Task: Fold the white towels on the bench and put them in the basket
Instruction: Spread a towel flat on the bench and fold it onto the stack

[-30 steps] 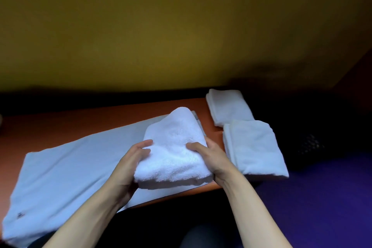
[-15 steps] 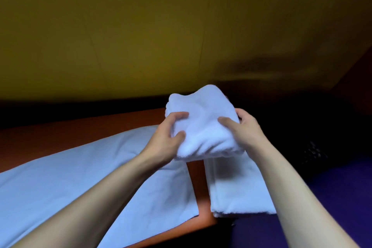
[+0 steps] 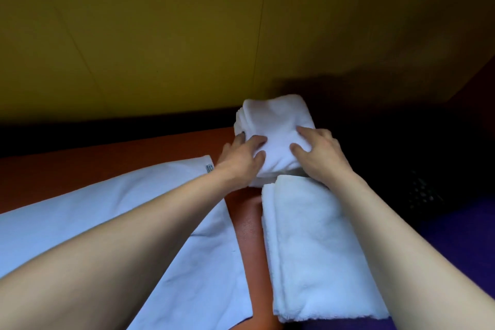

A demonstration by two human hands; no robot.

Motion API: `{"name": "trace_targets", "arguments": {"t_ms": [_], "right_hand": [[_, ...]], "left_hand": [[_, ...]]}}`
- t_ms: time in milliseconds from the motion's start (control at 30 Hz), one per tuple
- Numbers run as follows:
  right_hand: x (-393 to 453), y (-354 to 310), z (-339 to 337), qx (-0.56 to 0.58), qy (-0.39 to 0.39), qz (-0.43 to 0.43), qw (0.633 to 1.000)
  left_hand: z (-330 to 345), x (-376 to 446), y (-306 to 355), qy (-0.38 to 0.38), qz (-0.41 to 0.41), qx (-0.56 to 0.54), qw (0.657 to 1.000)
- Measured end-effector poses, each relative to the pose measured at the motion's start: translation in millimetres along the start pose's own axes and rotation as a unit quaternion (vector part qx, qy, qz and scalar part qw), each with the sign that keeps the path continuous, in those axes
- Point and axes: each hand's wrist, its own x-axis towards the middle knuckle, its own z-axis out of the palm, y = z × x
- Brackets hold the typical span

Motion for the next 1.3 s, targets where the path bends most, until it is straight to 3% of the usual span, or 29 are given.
{"name": "trace_targets", "arguments": {"t_ms": [200,333,533,700,833,933,1033,1167,1300], "right_hand": [[-6.2,-13.1,-1.9,-0.041,0.015,0.007,0.999],[-27.6,-40.1,-1.4,-0.064,0.075,-0.043,0.994],[-75.3,-95.3,39.7,-0.010,0.093,-0.151,0.984],[-123.7,-137.7,106.1,0.000,0.030,-0.233,0.972],[-149.1,-168.9,155.0,0.000,-0.019,-0.275,0.961],[-151.6,-188.0,177.8,-0.023,-0.042,-0.276,0.960],[-145.5,-193.8,195.9,-0.065,-0.064,-0.252,0.963],[-141.5,-184.1,214.2,-0.126,-0.090,-0.230,0.961],[-135.6,-190.6,222.6,-0.146,-0.062,-0.212,0.964]], "left_hand": [[-14.1,-32.9,-10.6,0.054,0.015,-0.051,0.997],[-35.3,-114.0,-50.1,0.114,0.004,0.047,0.992],[-56.0,-235.4,-145.7,0.114,-0.122,0.131,0.977],[-75.4,-311.0,-205.3,0.152,-0.218,0.155,0.952],[-96.3,-354.2,-253.6,0.208,-0.323,0.179,0.906],[-111.9,-367.4,-288.5,0.223,-0.400,0.171,0.872],[-125.2,-366.5,-322.5,0.200,-0.449,0.139,0.860],[-140.4,-351.2,-354.6,0.170,-0.427,0.147,0.876],[-165.7,-326.8,-383.3,0.170,-0.395,0.158,0.889]]}}
